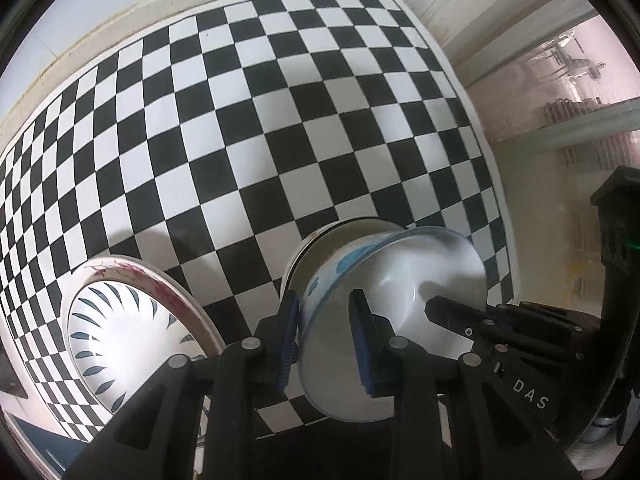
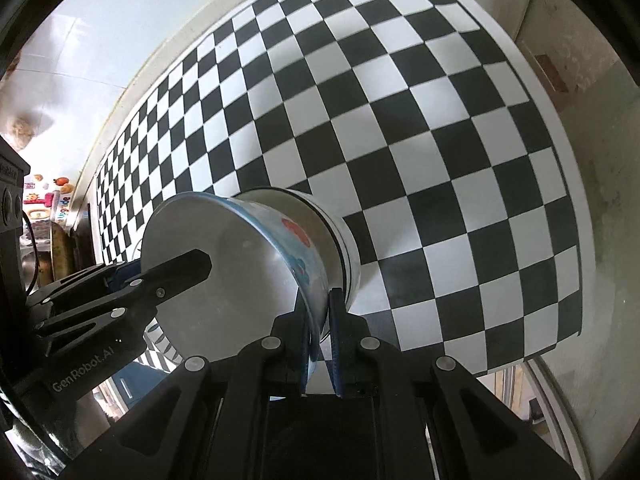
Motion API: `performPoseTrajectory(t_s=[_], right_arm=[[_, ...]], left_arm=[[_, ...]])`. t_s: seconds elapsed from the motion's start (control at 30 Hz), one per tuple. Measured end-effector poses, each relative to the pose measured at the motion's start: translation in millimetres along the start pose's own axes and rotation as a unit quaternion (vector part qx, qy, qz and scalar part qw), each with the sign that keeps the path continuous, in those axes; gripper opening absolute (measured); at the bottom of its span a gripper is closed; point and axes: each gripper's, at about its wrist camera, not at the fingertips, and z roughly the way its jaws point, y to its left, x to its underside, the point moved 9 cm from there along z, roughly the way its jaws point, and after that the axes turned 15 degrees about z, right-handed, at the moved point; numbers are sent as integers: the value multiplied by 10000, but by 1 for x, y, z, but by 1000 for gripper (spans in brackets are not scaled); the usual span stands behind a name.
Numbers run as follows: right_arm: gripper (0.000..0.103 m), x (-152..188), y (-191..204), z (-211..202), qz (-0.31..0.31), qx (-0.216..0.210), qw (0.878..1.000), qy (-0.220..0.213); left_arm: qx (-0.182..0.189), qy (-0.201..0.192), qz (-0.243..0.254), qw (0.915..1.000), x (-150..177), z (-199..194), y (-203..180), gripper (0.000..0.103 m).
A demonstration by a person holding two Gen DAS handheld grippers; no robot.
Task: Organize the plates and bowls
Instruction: 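Lift the three-bowl stack and carry it beside the plate stack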
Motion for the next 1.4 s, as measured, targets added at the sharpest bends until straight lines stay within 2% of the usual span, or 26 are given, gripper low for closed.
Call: performPoseTrajectory(t_s=[0.3,0.77,0.97,1.4], right_arm=[[9,-8,2,12,28,88,10000,32],[10,-13,17,12,-251,575,9980,21],[13,-11,20,10,-243,589,9979,109],[13,-11,16,4,-409,625,9972,57]], left_arm=[[-64,104,-72,9999,0,11,10,23],[-21,204,-207,9996,4,14,13,23],[29,233,-306,9993,5,16,17,23],[-59,177,-215,9996,5,11,12,23]])
